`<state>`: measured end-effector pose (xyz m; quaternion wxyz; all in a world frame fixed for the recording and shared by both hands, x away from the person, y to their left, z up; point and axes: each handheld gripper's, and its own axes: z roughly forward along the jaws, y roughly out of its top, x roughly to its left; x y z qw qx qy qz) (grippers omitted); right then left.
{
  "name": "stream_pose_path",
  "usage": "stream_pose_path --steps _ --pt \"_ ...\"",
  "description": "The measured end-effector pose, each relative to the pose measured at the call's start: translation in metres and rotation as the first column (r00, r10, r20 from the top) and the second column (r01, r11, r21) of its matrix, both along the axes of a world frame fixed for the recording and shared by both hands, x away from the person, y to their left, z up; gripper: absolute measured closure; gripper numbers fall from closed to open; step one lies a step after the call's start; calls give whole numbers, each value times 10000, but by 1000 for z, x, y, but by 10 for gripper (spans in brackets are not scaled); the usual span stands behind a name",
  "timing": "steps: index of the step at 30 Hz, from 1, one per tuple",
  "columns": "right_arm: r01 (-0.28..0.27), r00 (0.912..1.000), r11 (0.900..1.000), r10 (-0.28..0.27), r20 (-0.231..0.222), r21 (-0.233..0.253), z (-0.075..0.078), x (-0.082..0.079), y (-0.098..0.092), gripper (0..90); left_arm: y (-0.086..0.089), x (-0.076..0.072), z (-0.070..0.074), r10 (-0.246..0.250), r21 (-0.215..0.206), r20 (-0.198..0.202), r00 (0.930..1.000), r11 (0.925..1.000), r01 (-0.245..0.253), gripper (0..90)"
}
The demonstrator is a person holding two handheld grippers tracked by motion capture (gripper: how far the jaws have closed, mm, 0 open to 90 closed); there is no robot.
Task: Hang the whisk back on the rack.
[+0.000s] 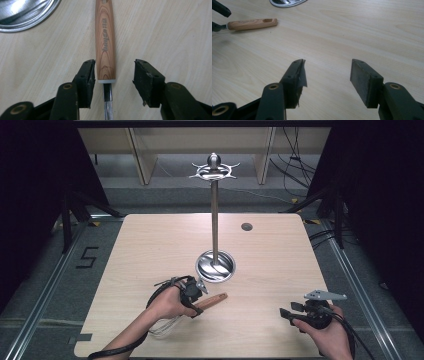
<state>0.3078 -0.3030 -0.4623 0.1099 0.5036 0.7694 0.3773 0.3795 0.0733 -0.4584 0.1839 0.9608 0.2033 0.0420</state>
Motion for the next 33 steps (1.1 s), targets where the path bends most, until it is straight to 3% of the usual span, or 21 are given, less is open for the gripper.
stream_pose_path --steps 2,4,7,8,10,12,17,20,21,24,26,27,33 --pt "193 9994 9998 -192 -287 32 1 -2 3 455 0 1 -4 -46 183 -74 10000 9998 47 523" --pt "-72 9999 9999 70 -133 -83 0 1 2 454 -1 3 -7 -108 534 -133 9999 9985 115 528" --pt "65 9988 10000 -63 -494 46 0 0 6 454 -4 7 -12 -48 776 -289 9996 9970 71 546" --pt "-210 9997 9998 209 -158 -72 -2 3 3 454 -6 8 -12 10 946 -412 9992 9955 29 558" --pt "-154 9996 9999 156 -216 75 -3 3 3 453 -10 11 -11 42 1033 -695 9976 9946 30 561" --pt "-78 9995 9999 76 -306 -73 -2 2 2 452 -13 14 -11 154 1099 -930 9956 9939 -51 561" --pt "31 9991 10000 -31 -433 -14 -1 1 4 450 -19 25 -9 207 1408 -1059 9942 9900 -56 567" --pt "-146 9998 9994 141 -145 -299 -2 2 3 449 -22 28 -11 210 1741 -1275 9916 9847 15 581" --pt "-205 9993 9998 202 -309 -86 -2 2 4 448 -23 29 -12 256 1772 -1324 9909 9842 -17 584" --pt "-137 9996 9995 131 -240 -276 -2 1 3 447 -27 31 -13 209 2086 -1473 9889 9779 104 619" --pt "30 9987 10000 -32 -502 -46 -2 0 5 446 -29 32 -14 122 2203 -1429 9897 9752 198 629" --pt "-130 9992 9998 123 -367 -175 -2 1 3 446 -31 28 -17 495 1889 -1380 9892 9817 -228 635" --pt "-196 9988 9997 191 -446 -116 -3 2 4 445 -34 27 -17 641 2016 -1360 9886 9788 -358 679"
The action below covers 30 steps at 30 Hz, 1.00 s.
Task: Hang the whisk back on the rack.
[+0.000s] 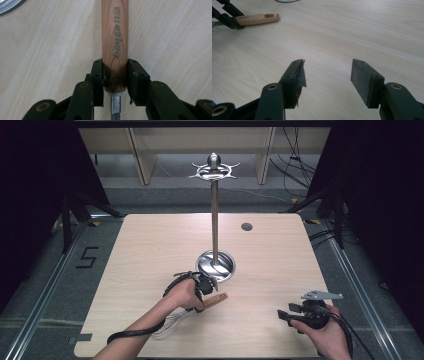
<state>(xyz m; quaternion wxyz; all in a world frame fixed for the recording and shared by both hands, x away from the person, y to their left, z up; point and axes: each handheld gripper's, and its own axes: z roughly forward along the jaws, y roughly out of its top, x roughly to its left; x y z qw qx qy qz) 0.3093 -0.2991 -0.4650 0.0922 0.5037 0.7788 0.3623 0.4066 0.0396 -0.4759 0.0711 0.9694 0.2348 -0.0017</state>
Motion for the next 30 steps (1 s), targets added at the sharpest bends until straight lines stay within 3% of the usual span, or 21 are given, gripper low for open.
stream_pose_path --steps 4,5,9,11,13,15,16,17,19,20,21,22,23,24,25,27,28,29,30 --pt "-5 10000 10000 5 36 20 0 0 0 445 3 -4 6 204 -332 218 9996 9993 -196 682" --pt "-13 10000 10000 13 12 39 0 0 0 445 6 -2 11 -172 -198 305 9994 9996 178 683" --pt "-9 10000 10000 8 33 20 0 0 0 445 15 -11 25 140 -871 915 9957 9962 -60 684" --pt "17 10000 10000 -17 11 22 0 0 0 445 22 -19 33 557 -1639 1318 9897 9859 -337 684" --pt "28 10000 10000 -28 25 6 0 0 0 445 30 -25 39 963 -2384 1609 9823 9695 -560 684" --pt "46 10000 10000 -46 65 -12 1 -1 0 445 37 -30 47 1195 -2815 2030 9719 9577 -589 684" --pt "46 10000 10000 -46 76 -16 0 -1 0 445 42 -35 50 1668 -3406 2313 9585 9367 -809 684" --pt "87 9999 10000 -87 59 -11 1 -1 1 445 46 -38 53 1799 -3727 2492 9516 9247 -773 684" --pt "23 9999 10000 -23 149 -20 0 0 0 445 51 -43 58 2202 -4240 2714 9369 9013 -890 684" --pt "11 9999 10000 -11 117 0 0 0 0 445 54 -45 62 2374 -4389 2827 9294 8935 -947 685" --pt "13 10000 10000 -13 98 6 0 1 1 445 57 -47 66 2477 -4504 2839 9263 8873 -992 685" --pt "20 10000 10000 -20 84 17 0 1 1 445 58 -50 66 2898 -4869 3011 9085 8659 -1149 685" --pt "57 10000 10000 -57 62 27 0 1 1 445 60 -52 68 3014 -5018 3120 9010 8575 -1131 685" --pt "66 10000 10000 -66 62 23 0 1 1 445 60 -52 68 3014 -5018 3120 9010 8575 -1131 685" --pt "67 10000 10000 -67 62 24 0 1 1 445 63 -55 71 3281 -5364 3100 8923 8353 -1208 685" --pt "64 10000 10000 -64 51 34 0 1 1 445 64 -57 74 3530 -5547 3311 8751 8231 -1221 685" --pt "55 10000 10000 -55 54 32 0 1 1 445 65 -58 75 3699 -5698 3351 8665 8120 -1263 686" --pt "58 10000 10000 -58 53 36 0 1 1 445 65 -58 77 3758 -5784 3388 8626 8063 -1241 686" --pt "60 10000 10000 -61 52 42 0 1 1 445 68 -59 80 3800 -5775 3507 8559 8073 -1218 686"
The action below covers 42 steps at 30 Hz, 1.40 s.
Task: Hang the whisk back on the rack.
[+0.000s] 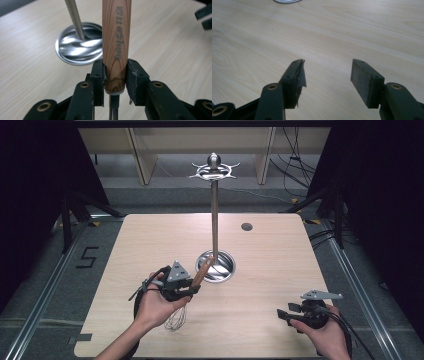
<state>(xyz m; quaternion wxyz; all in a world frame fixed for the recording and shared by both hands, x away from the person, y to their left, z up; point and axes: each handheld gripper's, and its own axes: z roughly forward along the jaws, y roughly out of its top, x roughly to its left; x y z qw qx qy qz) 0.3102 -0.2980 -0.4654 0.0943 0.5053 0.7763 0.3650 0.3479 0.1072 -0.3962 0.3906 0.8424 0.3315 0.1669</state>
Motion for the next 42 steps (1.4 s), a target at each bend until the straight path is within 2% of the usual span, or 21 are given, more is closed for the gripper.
stream_pose_path --steps 1,3,4,6,7,9,11,13,14,17,18,19,20,21,22,23,28,29,36,37,42 --pt "-5 10000 10000 5 -2 8 0 0 0 445 -2 -1 0 336 -582 90 9994 9978 -330 686" --pt "-19 10000 10000 19 -5 14 0 0 0 445 -2 -2 3 678 -996 181 9975 9929 -657 686" --pt "121 9998 9997 -117 -174 203 0 -1 2 445 -1 -3 4 784 -1152 274 9965 9905 -748 686" --pt "138 9997 9998 -135 -207 166 1 -1 1 445 0 -4 8 976 -1304 396 9944 9872 -917 686" --pt "-29 10000 10000 29 56 -20 0 0 0 445 -1 -5 9 1158 -1398 348 9927 9841 -1099 686" --pt "38 9999 10000 -37 99 -89 0 0 -1 445 -3 -6 12 1565 -1835 449 9867 9721 -1459 687" --pt "131 9997 9993 -124 -217 345 -1 -1 2 445 -3 -6 15 1770 -1882 556 9826 9684 -1638 687" --pt "-11 10000 10000 11 60 80 -1 1 0 445 -4 -5 18 1991 -1951 597 9782 9633 -1842 686" --pt "-2 10000 10000 2 86 48 -1 1 0 445 -5 -5 19 2124 -2097 528 9758 9577 -1971 686" --pt "72 10000 10000 -72 62 4 0 0 0 445 -7 -5 23 2443 -2262 632 9676 9479 -2245 686" --pt "72 10000 10000 -72 62 4 0 0 0 445 -7 -5 23 2443 -2262 632 9676 9479 -2245 686" --pt "56 10000 10000 -56 67 10 0 0 0 445 -8 -5 26 2593 -2303 739 9630 9440 -2365 686" --pt "147 9999 9994 -145 -83 306 -1 -1 2 445 -9 -4 28 2722 -2349 832 9586 9402 -2466 687" --pt "48 10000 10000 -48 52 13 0 0 0 445 -10 -4 29 2775 -2403 865 9568 9379 -2502 686" --pt "51 10000 10000 -51 50 15 0 0 0 445 -11 -4 30 2846 -2474 871 9547 9345 -2560 686" --pt "202 9997 9997 -200 -146 138 0 -1 2 445 -11 -3 32 2832 -2422 929 9546 9363 -2542 686" --pt "198 9996 9995 -194 -198 229 0 -1 2 445 -14 -2 38 2966 -2597 1105 9486 9299 -2605 686" --pt "183 9997 9997 -181 -143 132 0 -1 2 445 -14 -1 39 2941 -2569 1151 9488 9315 -2575 687" --pt "127 9996 9997 -122 -268 214 0 -1 2 445 -18 0 47 3125 -2959 1261 9415 9178 -2649 687" --pt "136 9995 9997 -130 -281 204 1 -1 2 445 -18 0 49 3111 -2937 1287 9416 9189 -2634 687" --pt "102 9997 9999 -99 -217 118 1 -2 3 445 -20 1 55 3202 -3142 1383 9372 9116 -2651 687"
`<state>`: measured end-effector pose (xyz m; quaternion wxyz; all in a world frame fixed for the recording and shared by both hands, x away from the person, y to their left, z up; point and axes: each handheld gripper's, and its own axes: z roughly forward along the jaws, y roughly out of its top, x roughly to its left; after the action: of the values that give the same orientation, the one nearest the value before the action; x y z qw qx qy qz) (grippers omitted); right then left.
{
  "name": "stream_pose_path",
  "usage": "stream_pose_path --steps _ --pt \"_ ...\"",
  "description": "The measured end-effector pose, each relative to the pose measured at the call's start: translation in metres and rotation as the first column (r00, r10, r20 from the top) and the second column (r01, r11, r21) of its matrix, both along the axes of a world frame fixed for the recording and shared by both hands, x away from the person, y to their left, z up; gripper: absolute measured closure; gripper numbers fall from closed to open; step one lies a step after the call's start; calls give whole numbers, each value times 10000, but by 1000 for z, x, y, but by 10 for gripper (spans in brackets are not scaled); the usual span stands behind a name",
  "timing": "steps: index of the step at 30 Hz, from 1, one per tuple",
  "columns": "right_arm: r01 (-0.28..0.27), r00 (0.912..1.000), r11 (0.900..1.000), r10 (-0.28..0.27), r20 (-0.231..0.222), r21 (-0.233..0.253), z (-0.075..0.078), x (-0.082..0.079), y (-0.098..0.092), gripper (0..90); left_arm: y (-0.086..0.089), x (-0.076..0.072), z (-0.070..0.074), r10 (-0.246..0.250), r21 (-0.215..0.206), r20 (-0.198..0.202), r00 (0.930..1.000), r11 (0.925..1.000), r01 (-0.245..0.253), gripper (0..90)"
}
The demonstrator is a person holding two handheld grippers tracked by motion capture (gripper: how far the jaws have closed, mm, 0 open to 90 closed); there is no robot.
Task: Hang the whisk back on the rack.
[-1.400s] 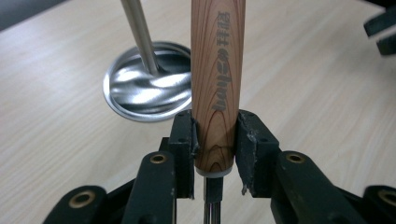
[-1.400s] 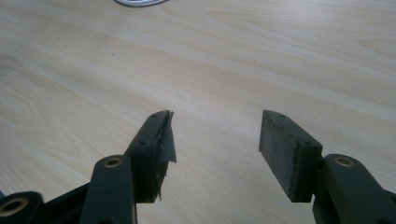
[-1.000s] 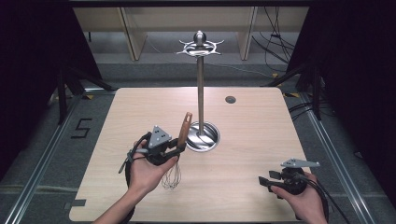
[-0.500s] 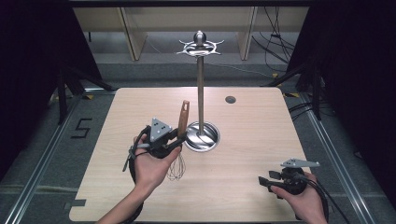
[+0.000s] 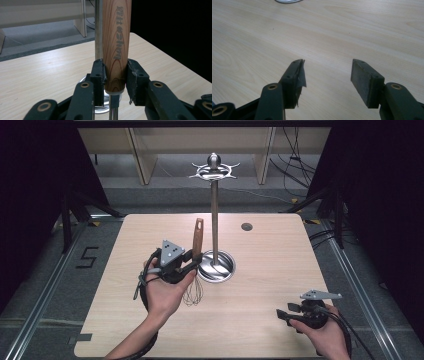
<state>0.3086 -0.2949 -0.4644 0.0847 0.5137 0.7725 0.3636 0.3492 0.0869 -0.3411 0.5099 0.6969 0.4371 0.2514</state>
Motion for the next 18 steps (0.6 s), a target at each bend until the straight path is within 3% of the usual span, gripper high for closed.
stream_pose_path --steps 18 --pt "-21 9999 10000 21 102 -15 1 0 -1 445 -3 0 12 195 -48 443 9988 9998 -193 687"
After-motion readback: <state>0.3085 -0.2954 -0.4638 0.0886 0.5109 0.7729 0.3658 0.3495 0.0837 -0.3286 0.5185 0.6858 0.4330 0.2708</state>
